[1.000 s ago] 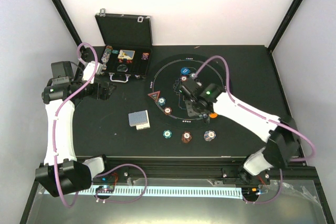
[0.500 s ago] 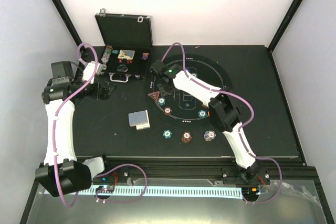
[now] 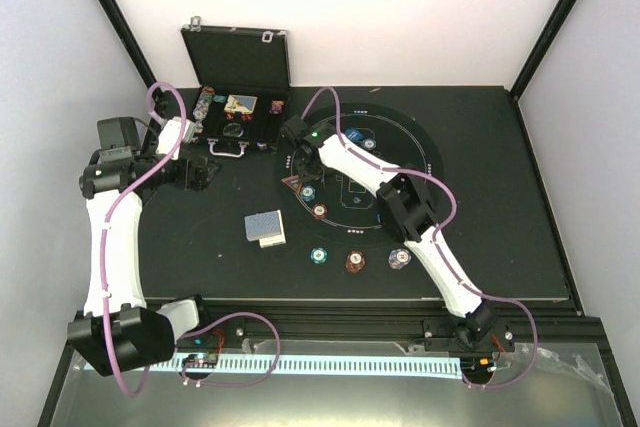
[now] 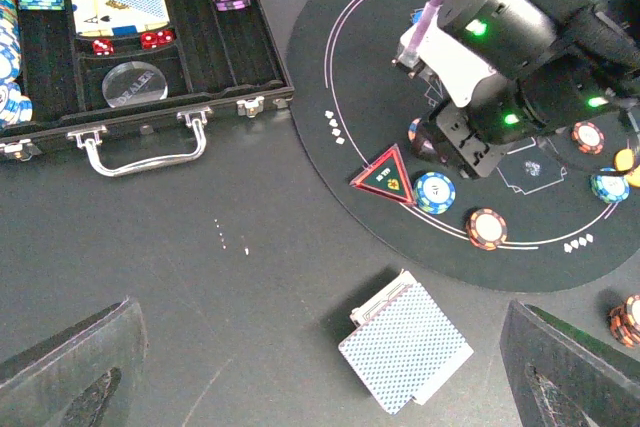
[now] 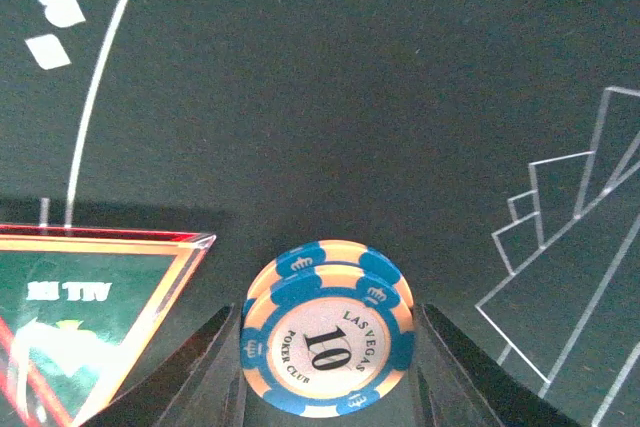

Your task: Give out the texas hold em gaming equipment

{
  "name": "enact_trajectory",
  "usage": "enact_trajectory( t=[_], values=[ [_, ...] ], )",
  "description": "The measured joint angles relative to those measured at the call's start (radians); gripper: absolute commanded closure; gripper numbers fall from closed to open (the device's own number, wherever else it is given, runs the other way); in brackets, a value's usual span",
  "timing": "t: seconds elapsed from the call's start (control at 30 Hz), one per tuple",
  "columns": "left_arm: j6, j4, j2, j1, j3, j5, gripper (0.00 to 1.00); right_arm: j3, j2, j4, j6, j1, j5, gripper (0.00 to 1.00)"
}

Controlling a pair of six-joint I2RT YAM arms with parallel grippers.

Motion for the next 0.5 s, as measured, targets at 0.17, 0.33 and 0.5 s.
enact_trajectory(
  t=[0.17, 0.33, 0.5],
  values=[
    [0.002, -0.005, -0.008, 0.000, 0.000, 0.000, 0.01, 0.008, 0.035, -0.002, 0.000, -0.003, -0.013, 0.60],
    [0.003, -0.005, -0.012, 0.000, 0.000, -0.002, 0.01, 0.030, 0.037, -0.003, -0.007, -0.011, -0.023, 0.41],
    [0.003, -0.005, -0.012, 0.000, 0.000, -0.003, 0.01, 0.034, 0.037, -0.005, -0.019, -0.019, -0.022, 0.34]
  ],
)
